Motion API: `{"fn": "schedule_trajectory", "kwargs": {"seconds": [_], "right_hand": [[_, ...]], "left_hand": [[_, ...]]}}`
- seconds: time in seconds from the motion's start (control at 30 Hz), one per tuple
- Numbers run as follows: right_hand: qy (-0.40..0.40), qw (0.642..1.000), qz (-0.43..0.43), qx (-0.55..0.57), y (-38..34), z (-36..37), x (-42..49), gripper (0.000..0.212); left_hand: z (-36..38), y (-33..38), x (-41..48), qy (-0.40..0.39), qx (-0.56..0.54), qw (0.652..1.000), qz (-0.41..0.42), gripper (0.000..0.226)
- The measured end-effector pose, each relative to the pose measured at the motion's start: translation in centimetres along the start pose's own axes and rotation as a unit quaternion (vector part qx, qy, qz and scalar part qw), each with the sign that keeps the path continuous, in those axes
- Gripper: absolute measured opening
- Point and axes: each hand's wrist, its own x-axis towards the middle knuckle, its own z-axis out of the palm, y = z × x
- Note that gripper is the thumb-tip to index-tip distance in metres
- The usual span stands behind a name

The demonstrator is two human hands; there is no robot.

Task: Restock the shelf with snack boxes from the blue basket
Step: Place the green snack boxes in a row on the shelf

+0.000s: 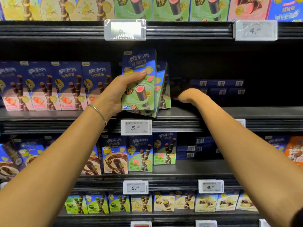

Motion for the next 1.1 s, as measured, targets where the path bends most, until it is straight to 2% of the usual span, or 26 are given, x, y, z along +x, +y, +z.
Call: {"fn": "schedule_trajectory", "kwargs": {"seconds": [0.13, 0.2, 0.37, 0.43, 0.5, 0.57, 0.7, 0.8, 0.87, 0.97, 1.1], "right_hand": [[0.018, 0.999, 0.038, -0.015, 0.8, -1.5, -2.3, 0.073], [0.038, 0.998, 0.037, -0.040, 1.7, -2.2, -3.6, 0.067], [0.013, 0.998, 0.044, -0.044, 3.5, -4.5, -6.8, 0.038], [0.041, 0.997, 0.036, -0.054, 3.5, -4.8, -7.4, 0.044], [0.103, 0.994, -0.017, 0.004, 2.3, -4.5, -7.3, 0.068], [0.120, 0.982, -0.074, 0.123, 0.4, -3.8, -6.9, 0.075], [0.092, 0.960, -0.074, 0.253, -2.5, -2.0, -5.9, 0.040], [0.063, 0.953, -0.061, 0.291, -2.2, -2.0, -5.1, 0.031], [0.081, 0.956, -0.054, 0.276, -1.1, -2.9, -4.9, 0.029], [0.144, 0.970, -0.026, 0.194, 0.4, -4.4, -4.3, 0.028], [0.158, 0.984, 0.010, 0.079, 1.0, -4.5, -3.0, 0.035]], "left_hand": [[-0.2, 0.0, 0.2, -0.014, 0.003, 1.000, 0.007, 0.016], [-0.1, 0.0, 0.2, -0.024, 0.011, 1.000, 0.012, 0.017], [-0.1, -0.3, 0.3, -0.039, 0.013, 0.999, 0.026, 0.016], [-0.1, -0.4, 0.4, -0.041, 0.011, 0.999, 0.025, 0.015], [-0.3, -0.4, 0.5, -0.041, 0.002, 0.999, 0.022, 0.016], [-0.5, -0.5, 0.6, -0.043, -0.013, 0.999, 0.018, 0.017], [-0.7, -0.7, 0.5, -0.044, -0.045, 0.998, 0.010, 0.018], [-0.8, -0.7, 0.3, -0.035, -0.049, 0.998, 0.010, 0.019], [-0.9, -0.6, 0.2, -0.020, -0.043, 0.999, 0.014, 0.018], [-0.8, -0.5, 0.1, 0.006, -0.041, 0.999, 0.004, 0.017], [-0.5, -0.4, 0.0, 0.049, -0.040, 0.998, 0.012, 0.017]]}}
